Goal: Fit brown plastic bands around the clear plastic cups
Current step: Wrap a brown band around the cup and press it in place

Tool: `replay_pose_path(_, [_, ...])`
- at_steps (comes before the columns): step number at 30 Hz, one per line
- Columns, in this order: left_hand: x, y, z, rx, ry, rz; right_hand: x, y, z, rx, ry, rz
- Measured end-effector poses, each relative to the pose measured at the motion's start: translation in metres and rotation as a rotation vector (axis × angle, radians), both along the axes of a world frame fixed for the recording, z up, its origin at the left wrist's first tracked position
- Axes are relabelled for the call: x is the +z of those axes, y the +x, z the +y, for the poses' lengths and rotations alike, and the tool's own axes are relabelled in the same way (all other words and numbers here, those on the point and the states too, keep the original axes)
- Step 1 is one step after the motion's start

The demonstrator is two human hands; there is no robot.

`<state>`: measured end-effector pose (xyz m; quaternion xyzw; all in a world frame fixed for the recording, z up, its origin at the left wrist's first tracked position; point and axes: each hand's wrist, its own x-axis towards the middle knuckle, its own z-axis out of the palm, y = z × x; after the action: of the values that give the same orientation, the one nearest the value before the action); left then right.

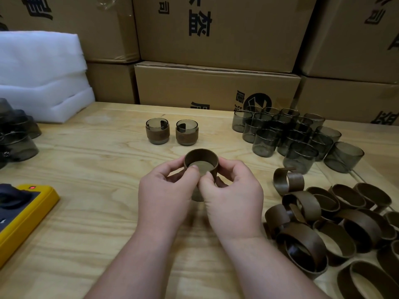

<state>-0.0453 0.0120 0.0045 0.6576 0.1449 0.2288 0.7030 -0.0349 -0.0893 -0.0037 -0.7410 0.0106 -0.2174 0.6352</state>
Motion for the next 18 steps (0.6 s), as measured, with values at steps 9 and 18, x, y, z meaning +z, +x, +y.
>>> replay_pose_path(9, [0.0035,-0.0026,0.0028,0.007,0.08,0.038,0.002,-0.0001,-0.0023,0.004,-0.002,0.007])
replay_pose_path(18, [-0.0003,-0.0007,0.006,0.008,0.242,0.09,0.0016,0.0026,-0.0078,0.009,-0.036,0.111])
